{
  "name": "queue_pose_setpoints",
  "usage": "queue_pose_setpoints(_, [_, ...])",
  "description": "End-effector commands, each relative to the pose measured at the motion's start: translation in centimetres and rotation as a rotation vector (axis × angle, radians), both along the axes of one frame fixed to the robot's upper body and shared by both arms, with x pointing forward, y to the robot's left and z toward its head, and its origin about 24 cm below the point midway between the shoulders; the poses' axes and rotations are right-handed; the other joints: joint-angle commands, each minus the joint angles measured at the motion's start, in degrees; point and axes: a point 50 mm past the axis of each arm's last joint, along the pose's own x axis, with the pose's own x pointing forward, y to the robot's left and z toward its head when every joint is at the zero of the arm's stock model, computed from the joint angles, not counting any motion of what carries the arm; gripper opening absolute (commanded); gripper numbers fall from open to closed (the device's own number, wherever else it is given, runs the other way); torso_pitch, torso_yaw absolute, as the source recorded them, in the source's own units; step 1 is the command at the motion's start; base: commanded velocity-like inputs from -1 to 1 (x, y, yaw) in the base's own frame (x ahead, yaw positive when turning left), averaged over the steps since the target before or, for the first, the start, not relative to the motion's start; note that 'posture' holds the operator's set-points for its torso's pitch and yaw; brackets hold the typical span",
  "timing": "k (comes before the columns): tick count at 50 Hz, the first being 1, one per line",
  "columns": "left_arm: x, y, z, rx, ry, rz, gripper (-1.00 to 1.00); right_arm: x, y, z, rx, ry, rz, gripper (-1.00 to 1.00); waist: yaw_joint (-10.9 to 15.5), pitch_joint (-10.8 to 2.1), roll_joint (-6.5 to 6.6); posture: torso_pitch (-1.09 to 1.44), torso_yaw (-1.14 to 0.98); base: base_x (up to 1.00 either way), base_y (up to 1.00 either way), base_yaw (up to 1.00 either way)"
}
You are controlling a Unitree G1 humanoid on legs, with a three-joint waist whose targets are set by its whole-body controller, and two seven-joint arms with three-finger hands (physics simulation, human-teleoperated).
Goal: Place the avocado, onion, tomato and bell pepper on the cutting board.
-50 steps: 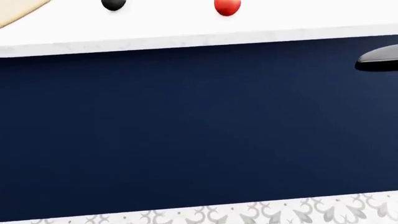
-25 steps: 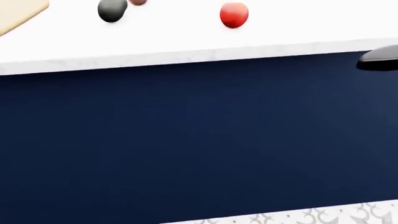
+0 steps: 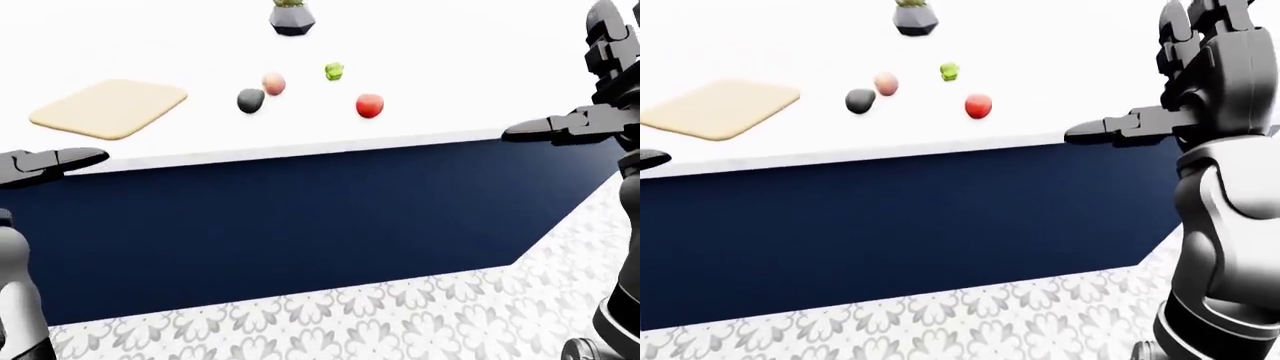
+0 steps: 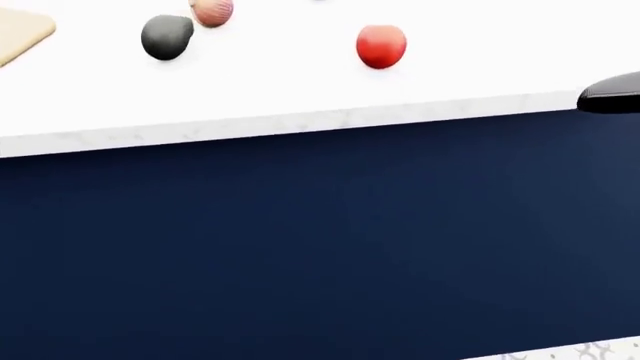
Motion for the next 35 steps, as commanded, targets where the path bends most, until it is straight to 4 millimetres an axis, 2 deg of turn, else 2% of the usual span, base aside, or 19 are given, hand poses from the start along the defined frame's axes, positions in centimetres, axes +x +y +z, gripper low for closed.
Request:
queue_pose_setpoints(1, [-0.93,-0.04,1.87,0.045,-0.093,0.021,1.00,-0.96,0.62,1.75,-0.037,-0.099,0.018,1.00,0.4,-1.18,0.14,0.00,0.00,0.16,0.00,0.00])
queue_pose_setpoints(5, [-0.97,0.01,1.92,0.044,-0.092,0.021,1.00,-1.02,0.57,1.87,-0.035,-0.101,0.017,1.00,0.0,-0.50,2.74,0.00,0.00,0.17,0.00,0.00])
queue_pose_setpoints(7, [-0.96,-0.02,1.89,0.044,-0.092,0.020,1.00,-1.06,0.63,1.91,-0.037,-0.103,0.018,1.00,-0.3,-1.41,5.89,0.00,0.00,0.17,0.00,0.00])
queue_pose_setpoints(8, [-0.97,-0.04,1.87,0.044,-0.092,0.020,1.00,-1.07,0.66,1.90,-0.039,-0.103,0.020,1.00,0.0,-1.53,5.09,0.00,0.00,0.16,0.00,0.00])
queue_pose_setpoints(10, [-0.97,0.01,1.88,0.043,-0.092,0.020,1.00,-1.07,0.65,1.95,-0.038,-0.103,0.019,1.00,0.2,-0.95,5.45,0.00,0.00,0.16,0.00,0.00])
queue_pose_setpoints(12, [-0.98,0.02,1.90,0.044,-0.092,0.020,1.00,-1.10,0.68,1.94,-0.039,-0.105,0.021,1.00,0.6,-1.29,4.50,0.00,0.00,0.17,0.00,0.00])
queue_pose_setpoints(16, [-1.02,0.05,1.94,0.043,-0.093,0.021,1.00,-1.19,0.64,2.08,-0.039,-0.108,0.020,1.00,0.8,-0.78,2.42,0.00,0.00,0.17,0.00,0.00])
queue_pose_setpoints(18, [-1.03,0.04,1.97,0.043,-0.093,0.021,1.00,-1.15,0.72,1.90,-0.041,-0.106,0.023,1.00,1.0,-0.78,0.86,0.00,0.00,0.17,0.00,0.00])
queue_pose_setpoints(20, [-1.03,0.07,1.97,0.043,-0.093,0.022,1.00,-1.14,0.62,2.03,-0.038,-0.109,0.019,1.00,1.2,-1.50,-2.05,0.00,0.00,0.18,0.00,0.00])
queue_pose_setpoints(21, [-1.04,0.07,1.99,0.043,-0.093,0.023,1.00,-1.18,0.58,2.09,-0.038,-0.110,0.018,1.00,1.2,-1.73,-1.79,0.00,0.00,0.17,0.00,0.00])
queue_pose_setpoints(22, [-1.03,0.05,2.00,0.043,-0.093,0.022,1.00,-1.18,0.56,2.07,-0.038,-0.109,0.018,1.00,0.6,-1.27,-1.11,0.00,0.00,0.17,0.00,0.00])
queue_pose_setpoints(23, [-1.03,0.04,1.98,0.043,-0.093,0.022,1.00,-1.13,0.58,2.03,-0.037,-0.109,0.018,1.00,0.7,-0.97,-1.58,0.00,0.00,0.16,0.00,0.00])
queue_pose_setpoints(24, [-1.03,0.04,1.97,0.043,-0.093,0.022,1.00,-1.13,0.58,2.05,-0.037,-0.110,0.018,1.00,0.4,-1.13,-1.24,0.00,0.00,0.17,0.00,0.00])
queue_pose_setpoints(26, [-1.07,0.07,2.00,0.043,-0.094,0.022,1.00,-1.21,0.58,2.22,-0.036,-0.112,0.018,1.00,0.4,-1.31,-0.32,0.00,0.00,0.17,0.00,0.00])
queue_pose_setpoints(29, [-1.06,0.05,1.93,0.044,-0.092,0.022,1.00,-1.21,0.49,2.32,-0.035,-0.115,0.015,1.00,0.2,-0.56,1.36,0.00,0.00,0.17,0.00,0.00])
queue_pose_setpoints(31, [-1.05,0.04,1.94,0.045,-0.093,0.023,1.00,-1.24,0.50,2.34,-0.036,-0.115,0.016,1.00,-0.1,-0.48,3.02,0.00,0.00,0.17,0.00,0.00])
queue_pose_setpoints(33, [-1.05,0.06,1.95,0.043,-0.093,0.022,1.00,-1.19,0.49,2.31,-0.036,-0.115,0.015,1.00,-0.3,-1.48,6.40,0.00,0.00,0.17,0.00,0.00])
queue_pose_setpoints(34, [-1.07,0.06,1.97,0.043,-0.094,0.023,1.00,-1.21,0.49,2.35,-0.036,-0.115,0.016,1.00,0.3,-1.34,4.88,0.00,0.00,0.16,0.00,0.00])
queue_pose_setpoints(35, [-1.08,0.07,1.98,0.043,-0.094,0.023,1.00,-1.23,0.50,2.38,-0.036,-0.116,0.016,1.00,0.3,-1.14,5.30,0.00,0.00,0.17,0.00,0.00])
